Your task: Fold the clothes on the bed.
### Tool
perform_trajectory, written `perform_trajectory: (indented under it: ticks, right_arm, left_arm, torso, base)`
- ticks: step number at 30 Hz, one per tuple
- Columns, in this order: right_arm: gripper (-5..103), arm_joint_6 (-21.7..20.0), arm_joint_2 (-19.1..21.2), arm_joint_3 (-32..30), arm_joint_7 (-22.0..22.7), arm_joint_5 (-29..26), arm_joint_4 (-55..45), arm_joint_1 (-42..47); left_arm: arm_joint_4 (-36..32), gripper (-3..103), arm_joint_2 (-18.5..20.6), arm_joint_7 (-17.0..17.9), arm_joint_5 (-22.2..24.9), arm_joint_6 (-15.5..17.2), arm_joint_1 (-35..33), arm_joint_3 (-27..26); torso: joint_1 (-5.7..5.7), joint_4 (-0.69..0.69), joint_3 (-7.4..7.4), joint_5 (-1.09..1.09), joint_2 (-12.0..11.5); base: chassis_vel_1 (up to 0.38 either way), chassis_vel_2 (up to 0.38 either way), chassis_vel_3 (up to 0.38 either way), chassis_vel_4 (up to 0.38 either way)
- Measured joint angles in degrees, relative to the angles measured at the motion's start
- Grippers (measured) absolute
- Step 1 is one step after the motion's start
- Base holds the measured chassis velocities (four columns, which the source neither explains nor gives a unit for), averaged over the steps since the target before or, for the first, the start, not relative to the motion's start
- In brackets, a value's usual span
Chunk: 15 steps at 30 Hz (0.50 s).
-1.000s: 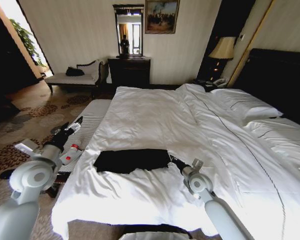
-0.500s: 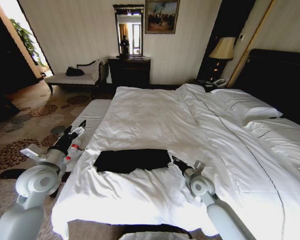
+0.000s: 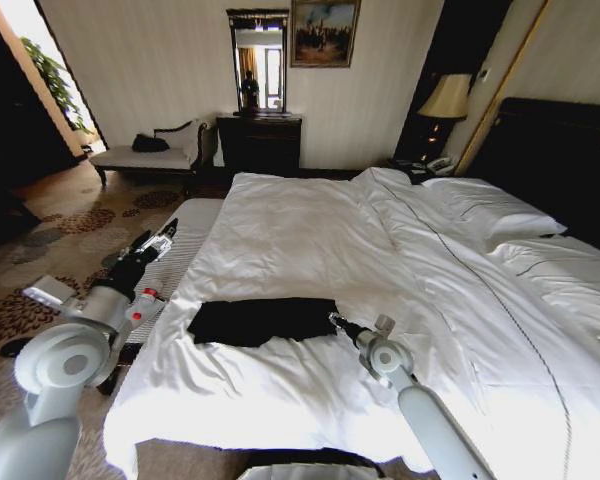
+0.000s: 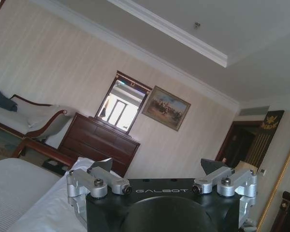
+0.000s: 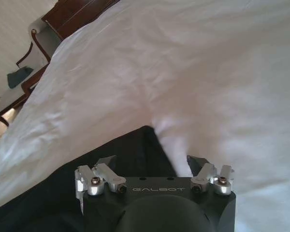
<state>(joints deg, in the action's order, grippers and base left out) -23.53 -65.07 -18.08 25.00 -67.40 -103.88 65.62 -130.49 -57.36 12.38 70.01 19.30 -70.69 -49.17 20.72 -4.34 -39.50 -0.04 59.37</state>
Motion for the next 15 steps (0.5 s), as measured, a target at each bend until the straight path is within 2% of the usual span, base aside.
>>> perform_trajectory:
  ticks: [1, 3, 6, 10, 15]
  right_arm:
    - [88, 0.0, 0.3, -0.4, 0.4, 0.3, -0.3, 0.4]
    - [88, -0.3, 0.5, -0.8, 0.9, 0.5, -0.4, 0.7]
    - [99, -2.6, 0.7, -1.2, 3.0, -1.3, -0.7, 1.3]
    - [100, -4.5, -1.0, -0.5, 3.4, -5.1, 0.1, 0.7]
    - [100, -5.2, -3.6, 0.9, 1.3, -6.0, 1.9, -0.9]
  left_arm:
    - [0.3, 100, 0.0, 0.0, -0.1, 0.0, 0.1, 0.1]
    - [0.6, 100, -0.1, 0.0, -0.2, 0.0, 0.3, 0.2]
    - [1.1, 100, -0.1, -0.1, -0.6, 0.0, 0.5, 0.7]
    - [1.4, 100, 0.4, -0.2, -1.0, 0.0, 0.5, 0.7]
    - [1.6, 100, 1.1, -0.2, -1.0, -0.2, -0.1, 0.1]
  torso:
    - [0.0, -0.01, 0.0, 0.0, 0.0]
    - [-0.01, -0.01, 0.0, 0.0, 0.0]
    - [0.0, 0.0, 0.0, 0.0, 0.0]
    - [0.0, -0.01, 0.0, 0.01, 0.0]
    - [0.0, 0.03, 0.0, 0.01, 0.0]
  base:
    - [0.0, 0.0, 0.0, 0.0]
    - [0.0, 0.0, 0.0, 0.0]
    - [0.0, 0.0, 0.0, 0.0]
    - [0.0, 0.0, 0.0, 0.0]
    - [0.0, 0.0, 0.0, 0.0]
